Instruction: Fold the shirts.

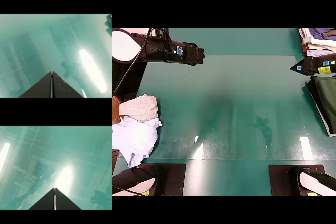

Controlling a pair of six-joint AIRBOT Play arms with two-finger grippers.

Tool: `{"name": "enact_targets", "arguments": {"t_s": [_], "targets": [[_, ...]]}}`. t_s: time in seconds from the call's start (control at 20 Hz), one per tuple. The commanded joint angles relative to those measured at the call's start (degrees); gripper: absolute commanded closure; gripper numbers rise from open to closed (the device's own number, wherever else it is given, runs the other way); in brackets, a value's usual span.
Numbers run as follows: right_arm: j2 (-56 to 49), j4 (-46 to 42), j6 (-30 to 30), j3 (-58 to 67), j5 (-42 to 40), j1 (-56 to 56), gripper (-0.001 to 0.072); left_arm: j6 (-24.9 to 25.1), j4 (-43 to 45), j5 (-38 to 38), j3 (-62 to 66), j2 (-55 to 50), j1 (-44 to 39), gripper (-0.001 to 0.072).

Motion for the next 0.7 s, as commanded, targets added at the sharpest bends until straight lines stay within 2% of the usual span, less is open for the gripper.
{"name": "enact_targets", "arguments": {"t_s": [0.0,0.55,0.65], "targets": [[0.02,0.04,-0.04,0.04,-0.02,0.13,0.0699,0.00,0.00,0.04,0.04,0.00,0.04,0.0685],[0.02,0.07,-0.04,0.00,1.64,0.13,0.0699,0.00,-0.46,0.46,0.04,0.00,0.04,0.0685],[0.02,0.07,-0.04,-0.02,1.99,0.15,0.0699,1.55,1.40,2.14,0.07,0.02,0.15,0.0685]]}}
